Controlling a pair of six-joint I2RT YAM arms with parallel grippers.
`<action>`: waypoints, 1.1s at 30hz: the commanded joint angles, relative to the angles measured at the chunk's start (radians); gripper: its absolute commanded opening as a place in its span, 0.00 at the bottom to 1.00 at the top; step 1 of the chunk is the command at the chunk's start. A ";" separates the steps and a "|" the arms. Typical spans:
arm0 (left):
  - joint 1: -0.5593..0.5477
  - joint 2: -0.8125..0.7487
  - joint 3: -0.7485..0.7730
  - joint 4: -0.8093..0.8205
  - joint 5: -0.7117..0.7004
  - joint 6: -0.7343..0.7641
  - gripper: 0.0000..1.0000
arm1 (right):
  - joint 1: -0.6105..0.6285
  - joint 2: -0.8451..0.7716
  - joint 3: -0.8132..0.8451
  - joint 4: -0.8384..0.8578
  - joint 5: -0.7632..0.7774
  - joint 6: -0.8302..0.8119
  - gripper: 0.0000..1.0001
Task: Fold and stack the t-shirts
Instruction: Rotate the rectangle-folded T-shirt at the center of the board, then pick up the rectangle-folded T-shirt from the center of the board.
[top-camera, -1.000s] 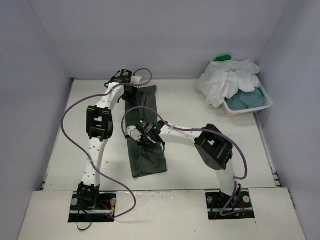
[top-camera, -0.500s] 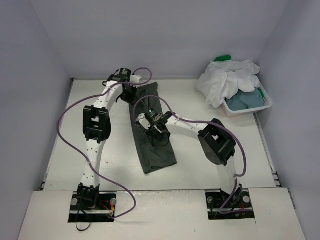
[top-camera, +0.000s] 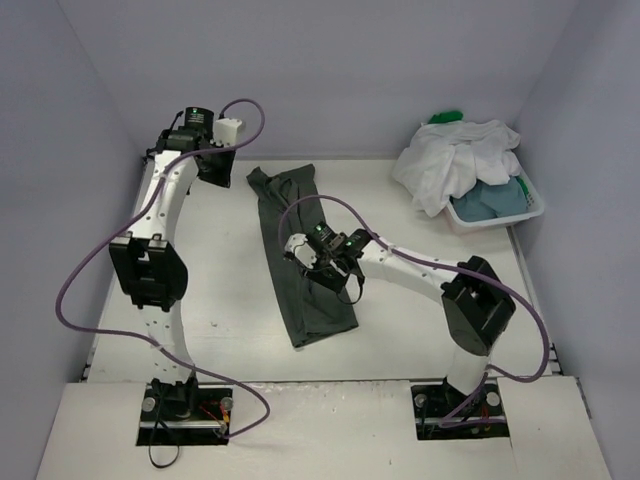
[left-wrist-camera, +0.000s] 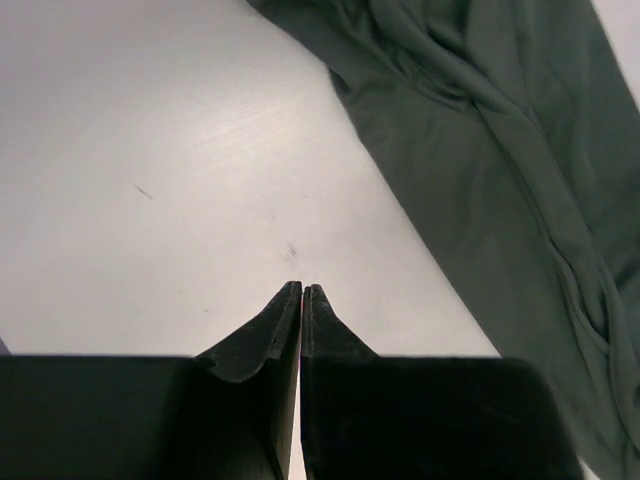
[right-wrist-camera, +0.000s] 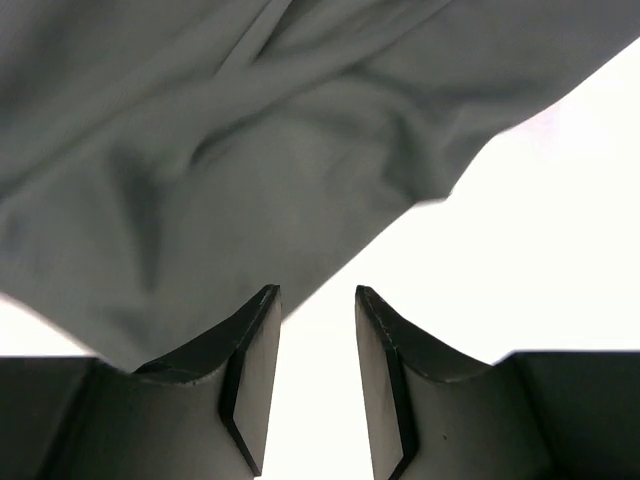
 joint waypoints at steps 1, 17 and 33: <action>-0.015 -0.207 -0.120 -0.062 0.109 0.046 0.00 | 0.028 -0.143 -0.078 -0.033 -0.052 -0.094 0.33; -0.161 -1.132 -1.201 0.434 0.234 0.218 0.00 | -0.100 -0.693 -0.590 0.228 -0.240 -0.585 0.55; -0.279 -1.163 -1.441 0.621 0.257 0.095 0.00 | -0.142 -0.604 -0.638 0.361 -0.420 -0.370 0.59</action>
